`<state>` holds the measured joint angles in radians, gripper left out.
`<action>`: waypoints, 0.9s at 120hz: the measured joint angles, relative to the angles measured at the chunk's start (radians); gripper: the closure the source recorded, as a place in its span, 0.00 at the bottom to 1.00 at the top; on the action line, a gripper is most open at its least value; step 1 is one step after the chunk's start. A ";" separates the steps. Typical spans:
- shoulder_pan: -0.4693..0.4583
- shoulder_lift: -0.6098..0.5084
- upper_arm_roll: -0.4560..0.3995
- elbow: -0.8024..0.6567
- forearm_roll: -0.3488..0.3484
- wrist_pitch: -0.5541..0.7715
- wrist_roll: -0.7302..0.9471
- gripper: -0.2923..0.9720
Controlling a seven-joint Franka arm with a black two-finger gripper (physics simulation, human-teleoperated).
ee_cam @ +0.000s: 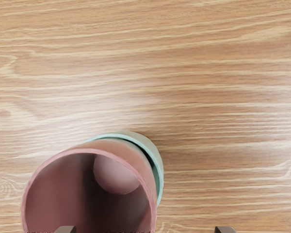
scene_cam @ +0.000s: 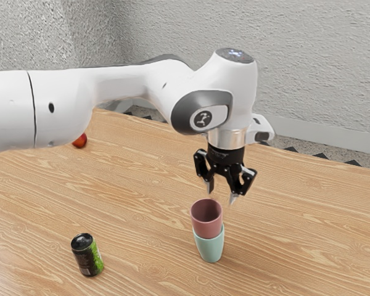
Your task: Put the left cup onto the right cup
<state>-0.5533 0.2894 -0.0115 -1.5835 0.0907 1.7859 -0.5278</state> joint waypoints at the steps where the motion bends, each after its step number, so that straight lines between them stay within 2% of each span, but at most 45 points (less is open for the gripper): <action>1: 0.000 -0.001 0.001 0.000 0.001 0.000 0.001 0.45; 17: 0.006 -0.010 0.008 0.000 0.005 -0.002 0.021 0.35; 38: 0.010 -0.044 0.036 -0.004 -0.003 -0.005 0.070 0.28; 108: 0.025 -0.137 0.198 -0.015 -0.035 -0.073 0.313 0.23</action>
<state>-0.5288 0.1522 0.1863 -1.5988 0.0554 1.7132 -0.2149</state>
